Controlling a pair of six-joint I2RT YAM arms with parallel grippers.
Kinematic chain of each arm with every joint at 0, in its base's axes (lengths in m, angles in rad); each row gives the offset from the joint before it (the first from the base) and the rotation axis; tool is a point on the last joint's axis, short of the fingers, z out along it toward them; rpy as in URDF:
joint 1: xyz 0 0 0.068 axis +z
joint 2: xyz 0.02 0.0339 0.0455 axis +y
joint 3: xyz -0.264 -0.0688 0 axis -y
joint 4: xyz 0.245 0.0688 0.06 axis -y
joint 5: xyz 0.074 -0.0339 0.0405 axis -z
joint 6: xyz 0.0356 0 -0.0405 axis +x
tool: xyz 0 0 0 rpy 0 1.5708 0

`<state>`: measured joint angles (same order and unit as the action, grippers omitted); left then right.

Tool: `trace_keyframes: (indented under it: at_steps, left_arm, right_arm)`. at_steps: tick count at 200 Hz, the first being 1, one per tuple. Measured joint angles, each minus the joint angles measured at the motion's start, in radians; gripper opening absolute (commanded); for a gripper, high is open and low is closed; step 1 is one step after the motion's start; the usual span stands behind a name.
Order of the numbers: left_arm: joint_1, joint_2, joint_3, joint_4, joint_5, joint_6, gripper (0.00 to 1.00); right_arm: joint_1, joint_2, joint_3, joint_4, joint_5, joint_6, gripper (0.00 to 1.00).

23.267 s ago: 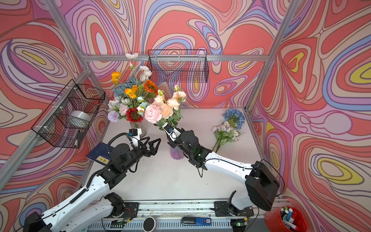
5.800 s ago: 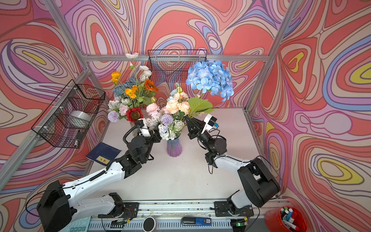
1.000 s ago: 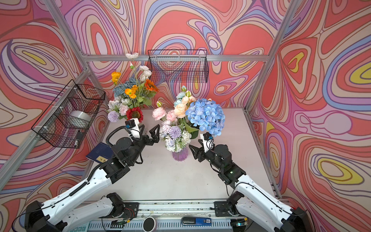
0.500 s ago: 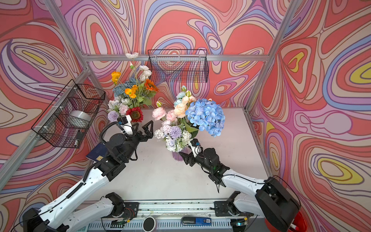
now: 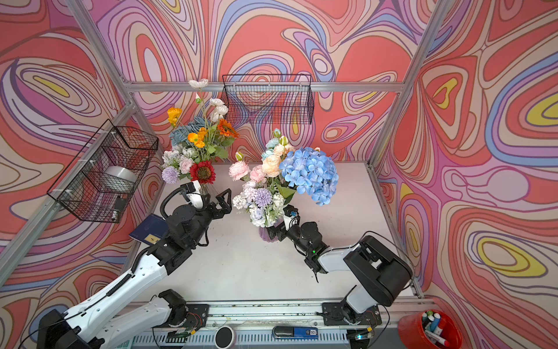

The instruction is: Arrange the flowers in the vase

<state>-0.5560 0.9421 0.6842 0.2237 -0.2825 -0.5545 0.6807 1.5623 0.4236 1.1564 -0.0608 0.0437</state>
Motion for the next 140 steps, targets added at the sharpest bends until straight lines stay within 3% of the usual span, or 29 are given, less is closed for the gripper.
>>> trace_keyframes:
  at_steps: [57,80,124,140]
  left_arm:
    - [0.008,-0.005,-0.030,-0.005,-0.003,-0.014,1.00]
    - [0.009,-0.005,-0.032,-0.004,-0.002,-0.018,1.00]
    - [0.014,-0.005,-0.043,-0.003,-0.002,-0.019,1.00]
    - [0.017,-0.005,-0.048,-0.002,-0.003,-0.019,1.00]
  right_arm:
    - [0.000,0.123,0.094,0.089,-0.002,-0.012,0.92]
    - [0.000,0.158,0.104,0.116,-0.001,-0.011,0.78]
    - [0.002,0.187,0.109,0.138,0.018,-0.010,0.66]
    - [0.002,0.200,0.109,0.155,0.031,-0.021,0.55]
